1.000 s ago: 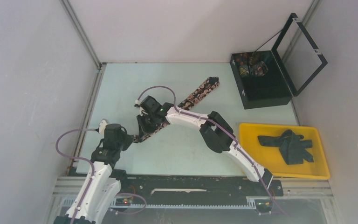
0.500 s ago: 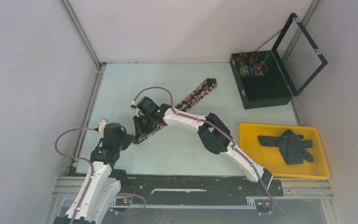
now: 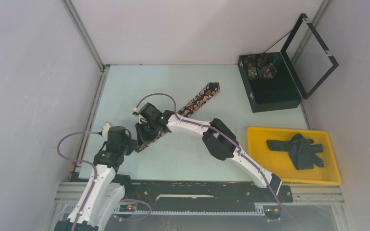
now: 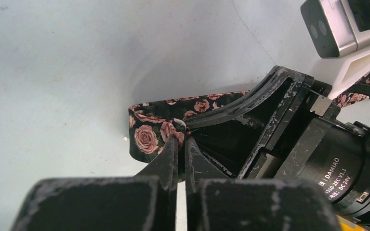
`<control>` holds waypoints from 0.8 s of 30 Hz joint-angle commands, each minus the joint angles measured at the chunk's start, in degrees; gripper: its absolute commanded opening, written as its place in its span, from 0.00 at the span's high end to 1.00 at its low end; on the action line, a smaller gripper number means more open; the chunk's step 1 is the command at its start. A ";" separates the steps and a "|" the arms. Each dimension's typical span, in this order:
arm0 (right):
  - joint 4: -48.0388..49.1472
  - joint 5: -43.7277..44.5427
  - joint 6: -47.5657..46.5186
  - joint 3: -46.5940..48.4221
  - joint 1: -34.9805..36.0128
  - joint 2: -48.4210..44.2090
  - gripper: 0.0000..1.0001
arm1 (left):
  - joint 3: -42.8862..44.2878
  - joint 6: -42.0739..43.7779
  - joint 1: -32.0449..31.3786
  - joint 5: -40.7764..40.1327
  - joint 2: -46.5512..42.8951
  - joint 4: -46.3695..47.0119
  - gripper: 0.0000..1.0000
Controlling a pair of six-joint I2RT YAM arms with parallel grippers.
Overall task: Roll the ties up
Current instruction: Roll the tie at the center of the board.
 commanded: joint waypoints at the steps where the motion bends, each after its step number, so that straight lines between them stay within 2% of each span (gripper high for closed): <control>1: 3.32 -2.65 1.20 1.31 0.53 -0.08 0.84 | 2.34 1.10 -0.08 -0.14 1.10 2.42 1.00; 24: 1.80 -1.47 -0.59 -2.80 -2.47 -3.69 0.85 | -1.40 1.99 -0.13 -0.70 8.61 10.00 1.00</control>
